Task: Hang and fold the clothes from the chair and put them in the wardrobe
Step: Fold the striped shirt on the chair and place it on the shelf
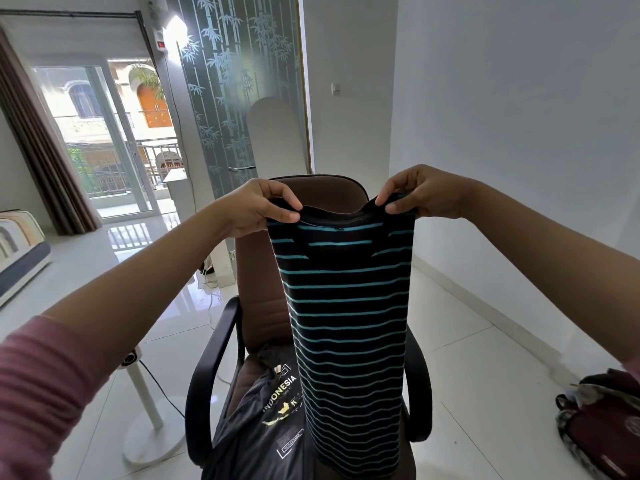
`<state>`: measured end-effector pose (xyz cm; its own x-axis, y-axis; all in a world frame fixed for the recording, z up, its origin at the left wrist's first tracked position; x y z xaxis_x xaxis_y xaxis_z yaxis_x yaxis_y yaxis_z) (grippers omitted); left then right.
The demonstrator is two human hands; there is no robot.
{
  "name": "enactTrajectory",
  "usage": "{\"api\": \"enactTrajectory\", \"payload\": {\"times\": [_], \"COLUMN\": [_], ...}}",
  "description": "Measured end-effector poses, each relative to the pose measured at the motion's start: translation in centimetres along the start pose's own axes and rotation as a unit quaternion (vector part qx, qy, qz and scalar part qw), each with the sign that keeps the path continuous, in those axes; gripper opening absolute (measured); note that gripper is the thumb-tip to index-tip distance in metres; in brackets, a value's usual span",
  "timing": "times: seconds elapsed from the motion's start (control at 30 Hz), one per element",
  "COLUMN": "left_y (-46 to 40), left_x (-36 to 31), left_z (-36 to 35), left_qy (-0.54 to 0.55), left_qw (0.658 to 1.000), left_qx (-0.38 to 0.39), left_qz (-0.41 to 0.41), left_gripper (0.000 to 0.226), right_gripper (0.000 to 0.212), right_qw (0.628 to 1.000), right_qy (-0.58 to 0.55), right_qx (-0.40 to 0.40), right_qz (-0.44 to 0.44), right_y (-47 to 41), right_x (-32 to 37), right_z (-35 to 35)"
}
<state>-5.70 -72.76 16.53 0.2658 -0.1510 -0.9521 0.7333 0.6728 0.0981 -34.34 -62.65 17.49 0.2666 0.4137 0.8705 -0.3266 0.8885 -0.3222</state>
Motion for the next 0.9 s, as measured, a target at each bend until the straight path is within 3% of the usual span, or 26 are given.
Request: {"api": "enactTrajectory", "payload": {"times": [0.2,0.47,0.6,0.7,0.8,0.9], "left_y": [0.2,0.2,0.0,-0.6,-1.8,-3.3], "left_x": [-0.4,-0.4,-0.4,-0.1,0.6,1.7], "left_z": [0.0,-0.5,-0.1,0.8,2.2,4.0], "left_qy": [-0.045,-0.057,-0.051,-0.051,-0.046,-0.036], "left_qw": [0.999,0.998,0.997,0.997,0.997,0.997], "left_qx": [-0.011,-0.037,-0.051,-0.055,-0.059,-0.068], "left_qz": [0.019,-0.006,-0.015,-0.011,-0.008,-0.004], "left_gripper": [0.048,0.018,0.015,0.025,0.045,0.048], "right_gripper": [0.021,0.037,0.032,0.022,0.023,0.026], "right_qw": [1.000,0.999,0.999,0.999,0.999,0.999], "right_qy": [-0.004,-0.020,-0.034,-0.035,-0.033,-0.038], "right_qx": [-0.003,0.012,0.014,0.018,0.023,0.024], "right_qz": [0.009,0.022,0.032,0.035,0.031,0.028], "right_y": [0.0,-0.2,-0.8,-1.9,-3.6,-5.5], "right_x": [-0.3,-0.6,-0.7,-1.0,-1.9,-3.4], "right_z": [-0.2,-0.3,-0.1,-0.3,-0.2,0.1]}}
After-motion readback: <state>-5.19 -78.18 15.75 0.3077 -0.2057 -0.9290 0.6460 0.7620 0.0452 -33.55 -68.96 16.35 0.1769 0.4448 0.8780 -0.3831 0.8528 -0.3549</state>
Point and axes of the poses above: each hand's wrist, its own y-axis away from the middle knuckle, its own z-axis out of the back of the hand, x = y × z, the point moved 1 cm from there along -y, towards the middle knuckle, and after that the axes turned 15 degrees about z, right-handed, at the moved point
